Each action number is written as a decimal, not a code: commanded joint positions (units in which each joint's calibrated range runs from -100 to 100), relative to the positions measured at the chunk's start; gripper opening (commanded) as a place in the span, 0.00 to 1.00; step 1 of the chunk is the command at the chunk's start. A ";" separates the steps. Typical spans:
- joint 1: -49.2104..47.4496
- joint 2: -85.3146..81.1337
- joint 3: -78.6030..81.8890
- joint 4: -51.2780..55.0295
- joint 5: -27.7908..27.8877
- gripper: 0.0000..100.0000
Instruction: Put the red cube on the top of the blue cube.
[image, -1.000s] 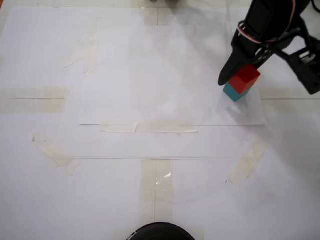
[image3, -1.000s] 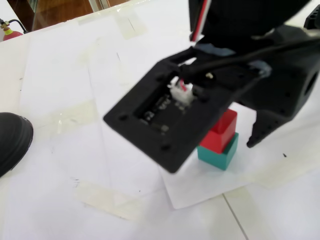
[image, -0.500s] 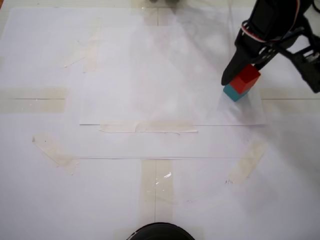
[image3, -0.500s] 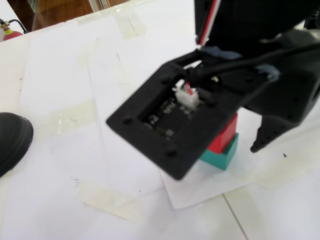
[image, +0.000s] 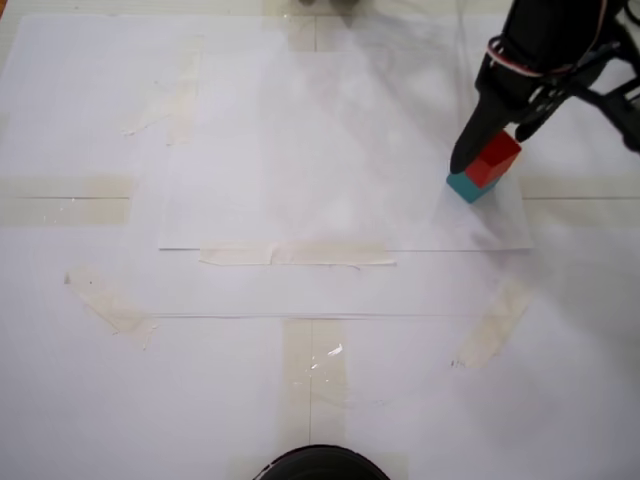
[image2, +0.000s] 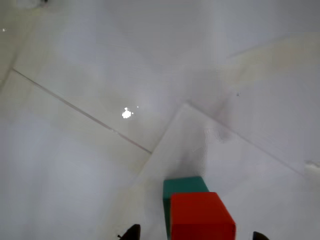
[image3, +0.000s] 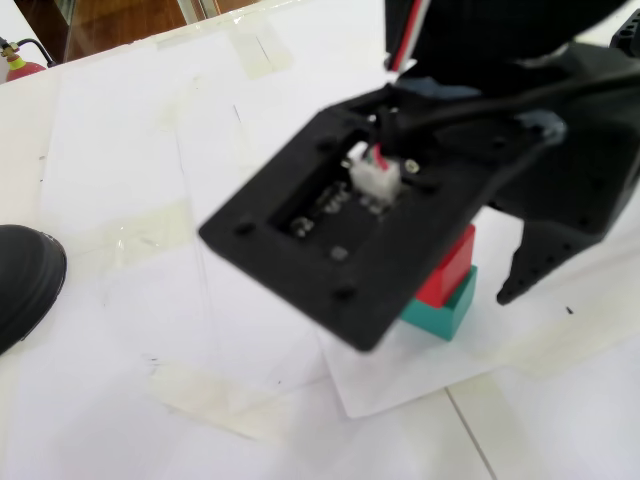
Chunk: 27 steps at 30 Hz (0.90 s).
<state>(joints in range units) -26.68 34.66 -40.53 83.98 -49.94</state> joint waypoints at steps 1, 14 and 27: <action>1.93 -9.17 -5.18 -0.69 0.83 0.32; 1.40 -17.15 -3.91 1.27 -0.05 0.32; 7.38 -45.31 32.32 -2.97 0.10 0.24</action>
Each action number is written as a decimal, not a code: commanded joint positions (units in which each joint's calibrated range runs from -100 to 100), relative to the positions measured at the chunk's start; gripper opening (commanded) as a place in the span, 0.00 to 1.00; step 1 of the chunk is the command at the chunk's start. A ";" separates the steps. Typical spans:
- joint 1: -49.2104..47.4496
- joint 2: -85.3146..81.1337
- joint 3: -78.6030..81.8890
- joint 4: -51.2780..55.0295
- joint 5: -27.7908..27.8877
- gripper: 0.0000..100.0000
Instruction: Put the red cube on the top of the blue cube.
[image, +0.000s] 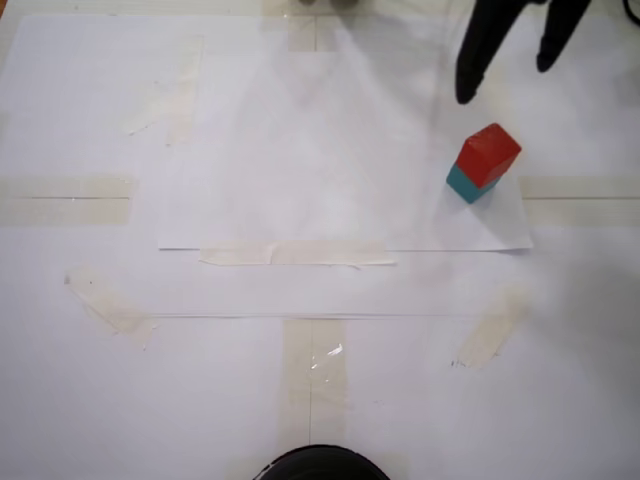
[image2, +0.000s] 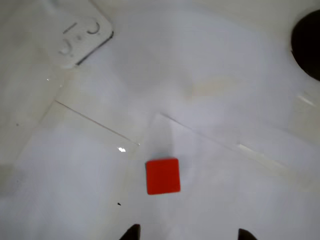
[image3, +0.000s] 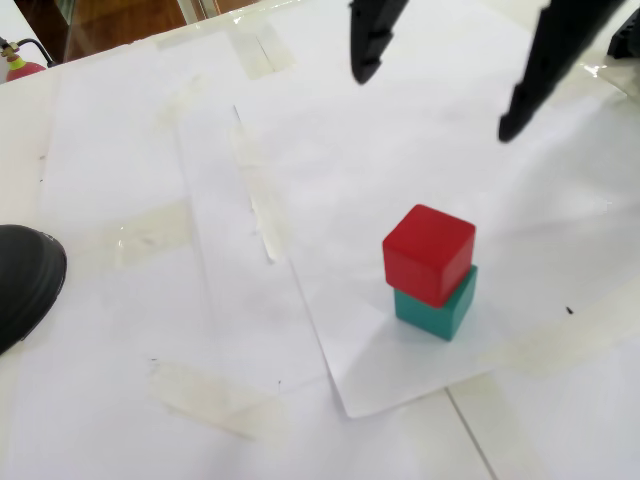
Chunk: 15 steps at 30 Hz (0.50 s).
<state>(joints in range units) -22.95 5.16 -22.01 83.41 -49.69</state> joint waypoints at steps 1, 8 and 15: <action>4.26 -17.44 16.06 -2.41 -0.10 0.23; 11.60 -34.18 36.76 -3.46 3.27 0.11; 17.05 -50.14 54.28 -3.79 7.08 0.07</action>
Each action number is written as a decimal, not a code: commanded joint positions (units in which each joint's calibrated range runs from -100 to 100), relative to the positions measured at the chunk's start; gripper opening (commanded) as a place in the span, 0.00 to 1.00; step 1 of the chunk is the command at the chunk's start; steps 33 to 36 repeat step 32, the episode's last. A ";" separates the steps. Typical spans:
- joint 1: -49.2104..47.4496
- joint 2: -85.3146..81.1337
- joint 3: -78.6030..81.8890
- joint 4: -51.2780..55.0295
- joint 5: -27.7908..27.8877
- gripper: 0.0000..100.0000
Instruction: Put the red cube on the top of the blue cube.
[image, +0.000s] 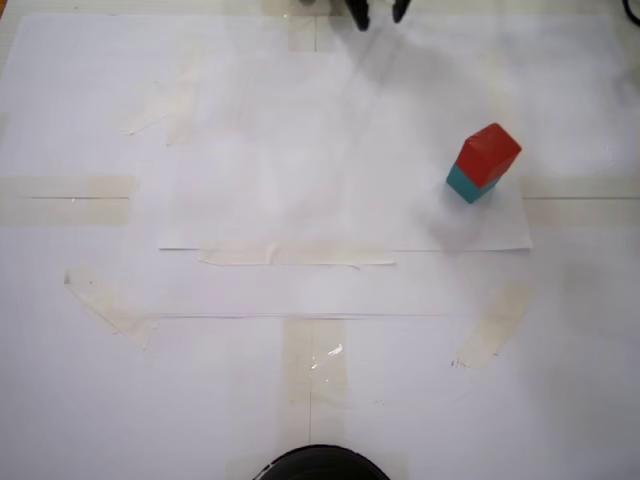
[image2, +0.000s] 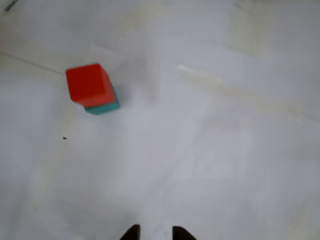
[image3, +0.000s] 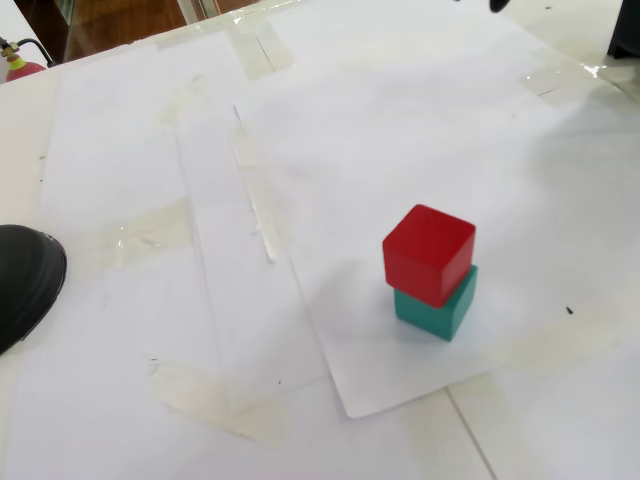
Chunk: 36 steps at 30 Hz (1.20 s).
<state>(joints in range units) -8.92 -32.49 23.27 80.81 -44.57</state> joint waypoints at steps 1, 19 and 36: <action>3.39 -15.23 12.00 -1.76 2.34 0.05; 2.18 -44.24 45.50 -14.97 -0.15 0.00; 8.69 -59.01 64.56 -19.29 -5.23 0.00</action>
